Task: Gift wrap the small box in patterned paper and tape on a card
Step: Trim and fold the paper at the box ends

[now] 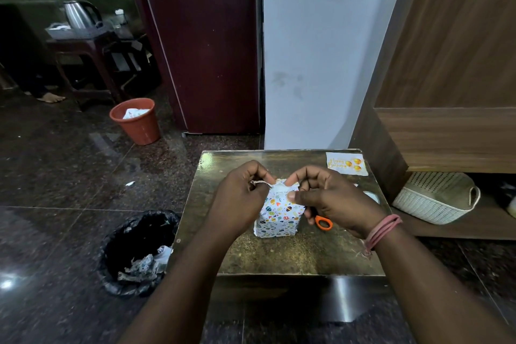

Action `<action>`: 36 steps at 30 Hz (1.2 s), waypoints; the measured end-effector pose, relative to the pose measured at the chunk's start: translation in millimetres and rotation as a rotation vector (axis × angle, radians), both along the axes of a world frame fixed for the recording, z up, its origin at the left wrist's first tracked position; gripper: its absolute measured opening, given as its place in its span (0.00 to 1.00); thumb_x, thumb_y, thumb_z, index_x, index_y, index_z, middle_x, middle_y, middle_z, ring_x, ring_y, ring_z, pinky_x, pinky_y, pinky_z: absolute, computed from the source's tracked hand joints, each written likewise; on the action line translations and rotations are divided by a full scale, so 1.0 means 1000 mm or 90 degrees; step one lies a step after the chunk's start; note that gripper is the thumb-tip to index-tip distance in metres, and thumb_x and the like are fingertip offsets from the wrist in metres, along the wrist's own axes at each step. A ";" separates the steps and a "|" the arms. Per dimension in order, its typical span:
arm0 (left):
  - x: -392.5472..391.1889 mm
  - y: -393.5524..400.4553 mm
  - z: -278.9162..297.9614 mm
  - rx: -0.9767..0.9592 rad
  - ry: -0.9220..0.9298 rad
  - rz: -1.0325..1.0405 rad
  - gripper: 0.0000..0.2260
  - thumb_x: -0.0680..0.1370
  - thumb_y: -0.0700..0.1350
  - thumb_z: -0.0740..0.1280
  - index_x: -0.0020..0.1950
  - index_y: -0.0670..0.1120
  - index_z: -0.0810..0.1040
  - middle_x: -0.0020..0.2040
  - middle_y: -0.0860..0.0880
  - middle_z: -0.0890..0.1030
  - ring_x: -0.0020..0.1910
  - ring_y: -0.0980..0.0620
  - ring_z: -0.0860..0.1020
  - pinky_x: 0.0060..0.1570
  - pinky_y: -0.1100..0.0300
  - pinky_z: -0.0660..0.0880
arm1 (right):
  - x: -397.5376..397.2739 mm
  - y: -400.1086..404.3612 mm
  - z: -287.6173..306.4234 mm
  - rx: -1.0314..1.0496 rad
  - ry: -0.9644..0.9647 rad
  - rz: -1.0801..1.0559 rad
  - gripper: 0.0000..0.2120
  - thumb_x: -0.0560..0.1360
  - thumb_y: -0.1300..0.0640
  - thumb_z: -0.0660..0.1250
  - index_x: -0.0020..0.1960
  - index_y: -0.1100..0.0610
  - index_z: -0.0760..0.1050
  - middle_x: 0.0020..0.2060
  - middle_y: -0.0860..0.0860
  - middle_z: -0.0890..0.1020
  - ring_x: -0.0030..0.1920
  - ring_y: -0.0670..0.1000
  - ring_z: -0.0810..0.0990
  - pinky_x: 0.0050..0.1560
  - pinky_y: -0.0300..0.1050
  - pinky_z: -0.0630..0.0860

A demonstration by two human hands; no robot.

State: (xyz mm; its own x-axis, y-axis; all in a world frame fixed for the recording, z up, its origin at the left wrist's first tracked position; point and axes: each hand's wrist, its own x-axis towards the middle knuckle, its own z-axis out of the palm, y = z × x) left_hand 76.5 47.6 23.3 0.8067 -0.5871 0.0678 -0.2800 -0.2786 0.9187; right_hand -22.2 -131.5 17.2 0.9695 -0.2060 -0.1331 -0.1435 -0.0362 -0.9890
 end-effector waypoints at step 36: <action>-0.021 -0.005 0.007 -0.003 -0.064 0.068 0.21 0.80 0.39 0.67 0.70 0.57 0.73 0.65 0.57 0.77 0.60 0.65 0.76 0.54 0.76 0.69 | 0.001 0.038 -0.001 -0.156 -0.153 -0.112 0.19 0.74 0.66 0.67 0.59 0.49 0.68 0.56 0.50 0.80 0.56 0.51 0.80 0.55 0.47 0.78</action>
